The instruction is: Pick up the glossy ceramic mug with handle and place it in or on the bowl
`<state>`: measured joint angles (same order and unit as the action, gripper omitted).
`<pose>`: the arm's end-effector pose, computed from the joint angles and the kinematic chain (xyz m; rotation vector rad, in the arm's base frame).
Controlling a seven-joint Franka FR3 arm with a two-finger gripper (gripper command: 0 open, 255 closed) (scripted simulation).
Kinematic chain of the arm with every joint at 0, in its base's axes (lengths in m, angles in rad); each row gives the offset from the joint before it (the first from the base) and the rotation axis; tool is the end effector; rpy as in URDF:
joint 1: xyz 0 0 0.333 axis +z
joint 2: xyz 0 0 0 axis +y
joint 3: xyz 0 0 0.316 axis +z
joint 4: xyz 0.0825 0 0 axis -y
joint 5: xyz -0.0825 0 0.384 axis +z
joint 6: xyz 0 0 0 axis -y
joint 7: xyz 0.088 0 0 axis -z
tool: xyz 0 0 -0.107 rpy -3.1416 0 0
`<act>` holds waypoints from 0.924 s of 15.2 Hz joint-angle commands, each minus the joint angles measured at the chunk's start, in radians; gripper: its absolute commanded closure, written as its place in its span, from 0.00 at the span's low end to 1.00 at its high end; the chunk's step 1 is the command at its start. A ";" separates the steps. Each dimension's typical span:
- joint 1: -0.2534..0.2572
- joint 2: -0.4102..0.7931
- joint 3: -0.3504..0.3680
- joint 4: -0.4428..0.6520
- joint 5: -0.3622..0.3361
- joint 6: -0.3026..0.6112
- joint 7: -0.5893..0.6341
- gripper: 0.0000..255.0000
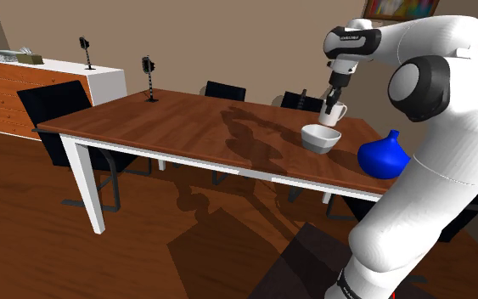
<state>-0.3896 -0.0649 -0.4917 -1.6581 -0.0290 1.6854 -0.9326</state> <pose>0.3395 -0.4295 0.6247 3.0739 0.0814 0.0822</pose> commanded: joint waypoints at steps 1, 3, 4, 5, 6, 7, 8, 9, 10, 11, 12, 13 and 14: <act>0.000 -0.006 0.001 -0.035 -0.003 0.030 0.003 1.00; 0.001 -0.012 0.002 -0.067 -0.006 0.058 0.005 1.00; 0.001 -0.014 0.002 -0.083 -0.007 0.071 0.005 1.00; 0.001 -0.016 0.002 -0.098 -0.008 0.085 0.006 1.00; 0.000 -0.018 0.002 -0.114 -0.009 0.099 0.007 1.00; 0.000 -0.018 0.002 -0.114 -0.009 0.099 0.007 1.00; 0.000 -0.018 0.002 -0.114 -0.009 0.099 0.007 1.00; 0.000 -0.018 0.002 -0.114 -0.009 0.099 0.007 1.00; 0.000 -0.018 0.002 -0.114 -0.009 0.099 0.007 1.00; 0.000 -0.018 0.002 -0.114 -0.009 0.099 0.007 1.00; 0.000 -0.018 0.002 -0.114 -0.009 0.099 0.007 1.00; 0.000 -0.018 0.002 -0.114 -0.009 0.099 0.007 1.00; 0.000 -0.018 0.002 -0.114 -0.009 0.099 0.007 1.00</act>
<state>-0.3891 -0.0823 -0.4897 -1.7724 -0.0379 1.7847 -0.9256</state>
